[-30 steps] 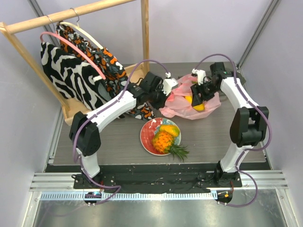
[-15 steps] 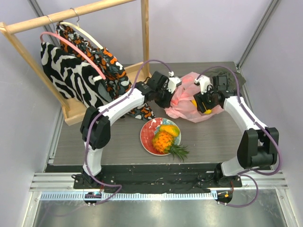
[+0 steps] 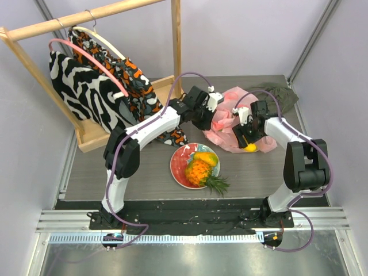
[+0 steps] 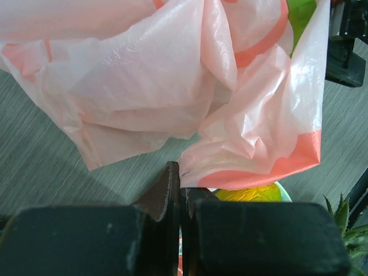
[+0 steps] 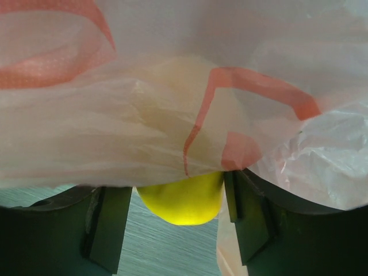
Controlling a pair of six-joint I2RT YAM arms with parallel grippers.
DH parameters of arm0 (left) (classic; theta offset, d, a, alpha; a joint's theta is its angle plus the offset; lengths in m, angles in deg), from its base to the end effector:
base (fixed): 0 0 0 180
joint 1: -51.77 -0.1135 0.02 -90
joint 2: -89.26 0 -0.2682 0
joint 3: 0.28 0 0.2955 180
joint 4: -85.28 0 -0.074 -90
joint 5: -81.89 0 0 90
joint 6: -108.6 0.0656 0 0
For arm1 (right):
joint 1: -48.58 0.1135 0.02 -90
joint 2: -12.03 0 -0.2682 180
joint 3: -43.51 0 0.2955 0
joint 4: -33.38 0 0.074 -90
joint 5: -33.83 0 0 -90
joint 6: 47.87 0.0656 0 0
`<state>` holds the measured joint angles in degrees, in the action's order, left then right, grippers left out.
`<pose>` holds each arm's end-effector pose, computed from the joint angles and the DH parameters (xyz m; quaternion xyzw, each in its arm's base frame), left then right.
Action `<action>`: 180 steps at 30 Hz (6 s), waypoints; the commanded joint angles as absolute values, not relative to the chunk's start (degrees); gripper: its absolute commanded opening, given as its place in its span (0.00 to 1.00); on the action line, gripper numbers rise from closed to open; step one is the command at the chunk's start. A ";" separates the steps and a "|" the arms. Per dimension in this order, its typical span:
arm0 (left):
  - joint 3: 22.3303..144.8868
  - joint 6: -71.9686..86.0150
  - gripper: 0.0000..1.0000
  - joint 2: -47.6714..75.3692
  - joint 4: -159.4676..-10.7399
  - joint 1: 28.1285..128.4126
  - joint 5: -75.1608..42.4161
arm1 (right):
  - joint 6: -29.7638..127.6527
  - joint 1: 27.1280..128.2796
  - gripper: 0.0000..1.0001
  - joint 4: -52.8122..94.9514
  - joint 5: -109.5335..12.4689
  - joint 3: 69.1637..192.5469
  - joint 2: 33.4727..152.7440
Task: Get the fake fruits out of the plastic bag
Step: Take out the fake fruit from the plastic bag, then place the fake fruit on the plate, then adjust the plastic bag at the center of the board.
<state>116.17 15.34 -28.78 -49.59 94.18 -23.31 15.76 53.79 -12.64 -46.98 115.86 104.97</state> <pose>0.3839 -0.3739 0.2421 0.3546 0.8518 -0.2552 0.2892 0.3630 0.0436 0.1501 -0.2812 0.9348 0.0400 0.2130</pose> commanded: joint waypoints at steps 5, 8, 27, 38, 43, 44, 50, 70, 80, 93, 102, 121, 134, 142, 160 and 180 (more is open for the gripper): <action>117.61 14.65 0.00 -27.73 -51.62 94.40 -24.37 | 16.90 53.15 0.86 -19.28 -45.63 124.47 105.54; 117.79 14.47 0.00 -27.82 -51.62 94.40 -24.81 | 17.08 51.66 0.86 -22.36 -41.24 126.84 105.28; 117.44 14.56 0.00 -27.64 -51.54 94.66 -25.16 | 11.28 51.48 0.64 -30.90 -32.68 132.13 108.26; 117.17 15.09 0.00 -27.29 -51.27 95.01 -24.72 | 11.99 51.39 0.66 -26.24 -41.06 134.14 114.50; 116.91 15.26 0.00 -27.20 -51.10 95.01 -24.81 | 10.40 51.39 0.75 -26.59 -42.02 135.38 118.11; 116.82 15.35 0.00 -27.20 -51.10 95.10 -24.64 | 9.79 51.39 0.76 -26.59 -42.02 135.29 118.98; 117.35 15.61 0.00 -27.29 -51.18 95.19 -24.46 | 9.17 51.30 0.53 -27.46 -42.20 136.17 117.68; 122.64 16.32 0.87 -13.86 -49.16 92.12 -28.50 | -11.22 63.67 0.52 -52.08 -34.46 139.76 87.97; 113.66 28.27 0.93 10.83 -41.43 90.62 -23.59 | -15.26 83.99 0.50 -40.21 -38.68 148.19 104.90; 106.63 24.93 0.93 17.01 -42.48 78.14 -26.13 | -20.53 89.27 0.45 -48.12 -49.75 164.57 116.72; 107.06 23.18 0.93 15.69 -44.68 75.59 -27.44 | -16.68 96.65 0.47 -51.21 -42.21 171.77 110.29; 108.21 19.40 0.93 14.46 -46.88 67.95 -29.90 | -34.86 91.38 0.45 -41.08 -44.57 155.59 123.03; 108.47 17.64 0.92 12.62 -47.32 66.36 -33.51 | -39.08 91.38 0.51 -39.24 -44.13 151.91 128.13; 109.35 16.93 0.92 11.47 -47.76 66.36 -35.88 | -37.59 91.21 0.97 -38.98 -45.19 151.55 126.65; 116.29 21.23 0.84 -3.45 -47.50 80.67 -36.41 | -13.35 75.57 1.00 -37.32 -46.42 142.97 100.02; 111.97 24.49 0.91 -13.56 -47.49 96.94 -35.71 | 24.53 44.27 1.00 -38.29 -16.23 151.65 97.90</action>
<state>109.28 23.55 -9.24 -45.46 95.21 -34.96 18.34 45.33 -41.88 -12.69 150.83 97.94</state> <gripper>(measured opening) 0.896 0.996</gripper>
